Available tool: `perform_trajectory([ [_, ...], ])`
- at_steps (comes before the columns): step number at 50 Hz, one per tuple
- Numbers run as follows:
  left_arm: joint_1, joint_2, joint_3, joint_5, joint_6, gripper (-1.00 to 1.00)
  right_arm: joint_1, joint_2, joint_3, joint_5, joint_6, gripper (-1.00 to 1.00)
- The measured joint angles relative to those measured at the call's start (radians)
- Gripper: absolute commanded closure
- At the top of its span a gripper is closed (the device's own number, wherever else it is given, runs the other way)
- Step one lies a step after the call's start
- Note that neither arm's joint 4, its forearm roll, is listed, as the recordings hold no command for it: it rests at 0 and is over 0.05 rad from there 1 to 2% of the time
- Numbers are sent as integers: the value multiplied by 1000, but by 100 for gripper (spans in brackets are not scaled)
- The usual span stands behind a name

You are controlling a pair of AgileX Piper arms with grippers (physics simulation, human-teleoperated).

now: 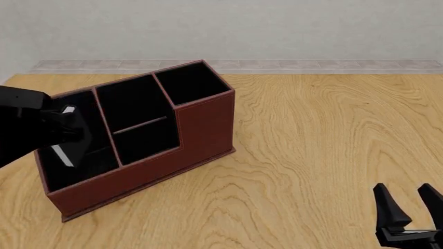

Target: Pick up the book and place it in the left compartment of the caddy.

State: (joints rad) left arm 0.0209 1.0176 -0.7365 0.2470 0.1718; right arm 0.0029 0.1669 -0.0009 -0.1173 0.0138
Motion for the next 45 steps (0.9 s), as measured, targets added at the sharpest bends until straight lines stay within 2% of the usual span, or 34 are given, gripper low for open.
perform_trajectory([
  [45,37,155,73,-177,-22,100,-2,-3,0,2,2,-100],
])
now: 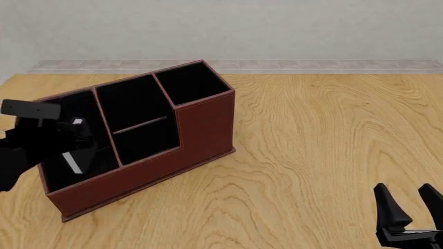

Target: Pick up the book and place it in the left compartment of the caddy.

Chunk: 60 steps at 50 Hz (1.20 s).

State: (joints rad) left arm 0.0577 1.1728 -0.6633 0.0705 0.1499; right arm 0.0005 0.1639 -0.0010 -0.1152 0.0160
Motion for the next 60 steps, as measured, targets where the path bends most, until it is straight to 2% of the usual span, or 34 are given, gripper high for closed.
perform_trajectory([
  [22,1,57,26,-64,-28,100,2,10,0,-7,-7,-100],
  [60,45,184,31,-153,-24,100,2,19,0,-14,-8,-100],
])
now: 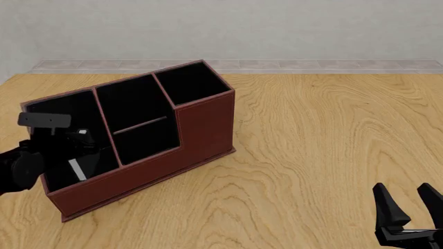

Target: Pick up the book and place it in the left compartment of the caddy.

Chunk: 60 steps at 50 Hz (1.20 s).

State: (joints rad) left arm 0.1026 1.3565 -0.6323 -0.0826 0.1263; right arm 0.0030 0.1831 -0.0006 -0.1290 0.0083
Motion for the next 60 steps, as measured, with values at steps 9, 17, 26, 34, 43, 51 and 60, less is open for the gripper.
perform_trajectory([
  [9,6,15,4,-13,-1,100,0,-3,0,3,1,-100],
  [17,9,26,6,-23,-1,100,-1,-4,0,3,2,-100],
  [26,12,38,6,-31,-1,100,-1,-2,0,1,3,-100],
  [34,12,42,5,-36,1,-100,-1,0,0,-1,3,-100],
  [43,14,42,2,-39,7,-100,-1,2,0,-3,3,-100],
  [51,15,40,0,-38,10,-100,-2,0,0,-1,4,-100],
  [60,14,33,-3,-31,13,-100,-2,-4,0,2,5,-100],
])
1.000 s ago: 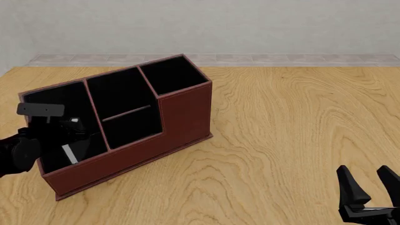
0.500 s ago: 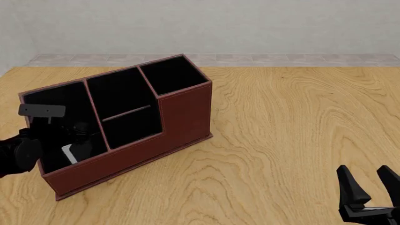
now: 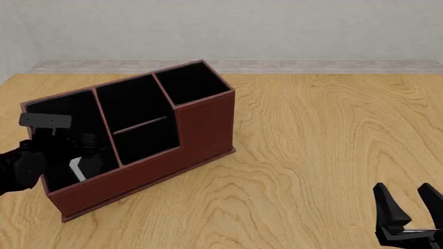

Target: Pick up the book and place it in the left compartment of the caddy.

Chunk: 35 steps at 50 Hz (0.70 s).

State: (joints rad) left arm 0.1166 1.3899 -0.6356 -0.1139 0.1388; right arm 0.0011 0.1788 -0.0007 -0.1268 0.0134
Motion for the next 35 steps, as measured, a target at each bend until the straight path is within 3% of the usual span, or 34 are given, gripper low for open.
perform_trajectory([
  [35,3,-76,-25,71,13,-100,0,-12,0,11,0,-100],
])
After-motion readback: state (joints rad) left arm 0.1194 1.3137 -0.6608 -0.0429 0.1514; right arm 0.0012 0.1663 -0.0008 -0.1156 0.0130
